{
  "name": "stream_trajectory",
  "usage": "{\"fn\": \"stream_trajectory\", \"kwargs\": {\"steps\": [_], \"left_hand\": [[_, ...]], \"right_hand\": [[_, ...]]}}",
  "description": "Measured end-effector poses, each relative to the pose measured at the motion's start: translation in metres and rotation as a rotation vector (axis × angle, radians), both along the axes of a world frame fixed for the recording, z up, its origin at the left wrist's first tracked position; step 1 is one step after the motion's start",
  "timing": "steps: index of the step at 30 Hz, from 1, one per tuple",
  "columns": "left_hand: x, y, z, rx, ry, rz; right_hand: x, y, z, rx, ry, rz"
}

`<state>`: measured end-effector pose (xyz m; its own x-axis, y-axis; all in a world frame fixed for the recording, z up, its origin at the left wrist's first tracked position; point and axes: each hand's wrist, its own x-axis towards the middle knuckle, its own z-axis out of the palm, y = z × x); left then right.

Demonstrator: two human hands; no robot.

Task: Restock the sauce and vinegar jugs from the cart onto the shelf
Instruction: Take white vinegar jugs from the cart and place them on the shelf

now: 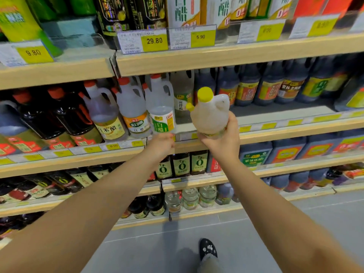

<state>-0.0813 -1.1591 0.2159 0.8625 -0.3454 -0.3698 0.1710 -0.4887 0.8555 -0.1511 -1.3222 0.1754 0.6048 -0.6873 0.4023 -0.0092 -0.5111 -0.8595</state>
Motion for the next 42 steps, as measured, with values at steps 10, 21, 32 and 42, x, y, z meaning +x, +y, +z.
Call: {"fn": "stream_trajectory", "kwargs": {"steps": [10,21,32,42], "left_hand": [[0.049,-0.016,-0.051,0.670,-0.612,-0.244],[0.054,-0.020,-0.048,0.649,-0.561,-0.225],[0.047,-0.001,-0.044,0.445,-0.351,-0.256],[-0.044,0.178,-0.040,0.100,-0.075,0.225]], "right_hand": [[0.095,-0.036,-0.020,0.047,0.064,0.169],[0.135,-0.017,-0.030,0.007,0.353,-0.016],[0.096,-0.016,-0.021,-0.043,0.336,0.143],[0.025,0.162,-0.007,-0.054,0.456,0.611]]}}
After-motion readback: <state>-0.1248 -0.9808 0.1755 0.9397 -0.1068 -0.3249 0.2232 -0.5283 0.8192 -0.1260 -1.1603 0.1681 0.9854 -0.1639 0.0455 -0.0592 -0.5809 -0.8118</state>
